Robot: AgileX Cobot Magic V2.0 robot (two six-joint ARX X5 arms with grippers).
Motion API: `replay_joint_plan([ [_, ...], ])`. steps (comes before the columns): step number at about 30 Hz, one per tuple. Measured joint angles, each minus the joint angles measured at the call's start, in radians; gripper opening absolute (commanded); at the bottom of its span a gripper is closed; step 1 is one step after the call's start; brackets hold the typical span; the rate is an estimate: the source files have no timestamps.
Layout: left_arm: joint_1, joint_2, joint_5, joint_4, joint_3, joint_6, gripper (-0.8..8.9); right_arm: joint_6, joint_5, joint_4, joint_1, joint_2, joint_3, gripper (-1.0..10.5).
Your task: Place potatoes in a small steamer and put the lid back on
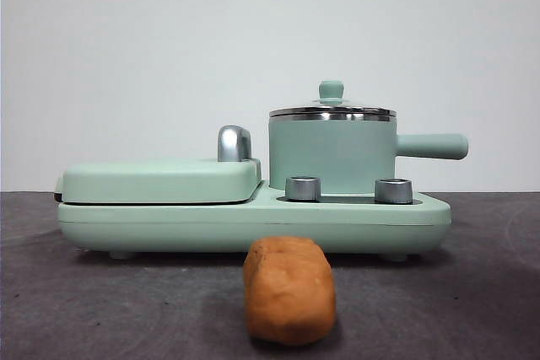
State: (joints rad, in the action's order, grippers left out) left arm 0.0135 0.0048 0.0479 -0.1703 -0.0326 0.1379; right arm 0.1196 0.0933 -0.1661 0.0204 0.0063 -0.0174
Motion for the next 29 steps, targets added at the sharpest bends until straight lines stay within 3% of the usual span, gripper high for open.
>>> replay_joint_plan([
  [5,0.000,0.000,0.006,0.071,0.000,0.110,0.19,0.082,0.111,-0.019,-0.005,0.000,-0.011,0.2],
  [14,0.016,0.029,0.170,-0.042,-0.153,0.266,0.15,0.224,0.125,-0.137,-0.034,0.029,-0.238,0.2],
  [22,0.039,0.165,0.263,-0.180,-0.408,0.273,0.15,0.252,0.271,-0.266,-0.035,0.203,-0.523,0.2],
  [29,0.040,0.352,0.385,-0.263,-0.652,0.221,0.15,0.221,0.489,-0.395,-0.035,0.374,-0.740,0.2],
])
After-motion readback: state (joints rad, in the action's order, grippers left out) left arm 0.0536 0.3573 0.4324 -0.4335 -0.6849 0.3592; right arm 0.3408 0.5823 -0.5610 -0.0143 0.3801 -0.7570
